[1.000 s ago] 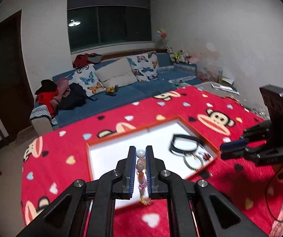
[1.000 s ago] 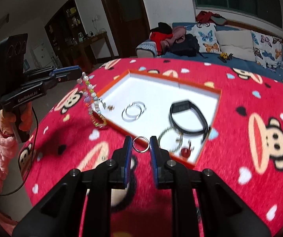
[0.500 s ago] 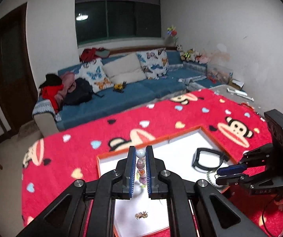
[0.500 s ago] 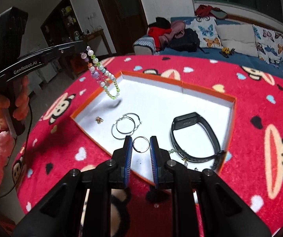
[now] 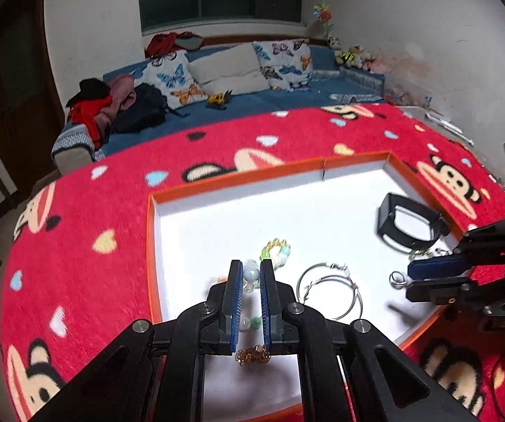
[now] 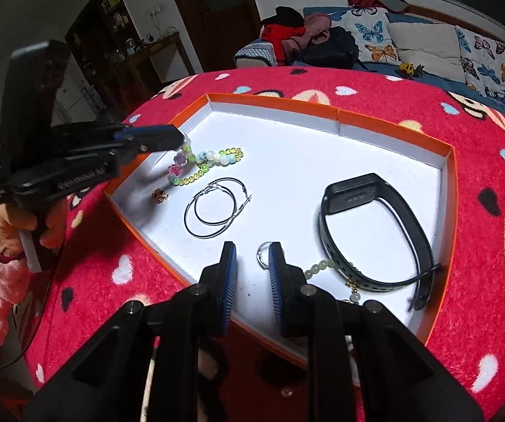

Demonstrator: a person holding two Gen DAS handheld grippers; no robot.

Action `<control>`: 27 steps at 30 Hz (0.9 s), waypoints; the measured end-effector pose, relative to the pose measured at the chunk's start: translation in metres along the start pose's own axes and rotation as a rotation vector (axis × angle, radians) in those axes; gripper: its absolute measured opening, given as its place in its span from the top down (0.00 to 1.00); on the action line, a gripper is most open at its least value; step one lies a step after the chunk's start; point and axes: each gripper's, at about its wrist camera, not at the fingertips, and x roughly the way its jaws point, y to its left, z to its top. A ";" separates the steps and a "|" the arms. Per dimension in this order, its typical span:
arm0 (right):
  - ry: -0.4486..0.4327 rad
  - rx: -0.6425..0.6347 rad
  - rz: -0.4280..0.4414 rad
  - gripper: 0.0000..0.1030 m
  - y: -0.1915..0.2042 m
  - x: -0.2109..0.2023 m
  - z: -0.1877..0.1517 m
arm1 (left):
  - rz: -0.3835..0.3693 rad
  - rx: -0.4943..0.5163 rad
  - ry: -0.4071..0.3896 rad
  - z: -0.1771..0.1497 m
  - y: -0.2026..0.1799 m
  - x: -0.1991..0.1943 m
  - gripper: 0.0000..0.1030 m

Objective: Organize jewelry

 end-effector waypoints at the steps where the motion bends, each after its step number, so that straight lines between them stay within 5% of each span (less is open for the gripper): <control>1: 0.003 -0.004 -0.001 0.77 0.000 0.000 0.000 | 0.001 -0.004 0.009 -0.001 0.001 0.002 0.90; 4: -0.005 -0.001 -0.002 0.68 0.000 -0.005 -0.001 | -0.006 -0.019 0.030 -0.004 0.001 0.007 0.89; 13: -0.035 -0.003 -0.016 0.68 -0.001 -0.049 -0.019 | 0.003 -0.020 0.035 -0.006 -0.007 -0.001 0.89; 22: 0.030 -0.006 -0.044 0.69 0.004 -0.062 -0.072 | -0.005 -0.013 0.020 -0.015 -0.016 -0.021 0.86; 25: 0.044 0.012 -0.058 0.70 -0.002 -0.059 -0.081 | 0.002 -0.013 0.005 -0.019 -0.019 -0.032 0.70; 27: 0.049 0.040 -0.061 0.70 -0.009 -0.057 -0.083 | 0.014 -0.020 -0.021 -0.023 -0.020 -0.041 0.45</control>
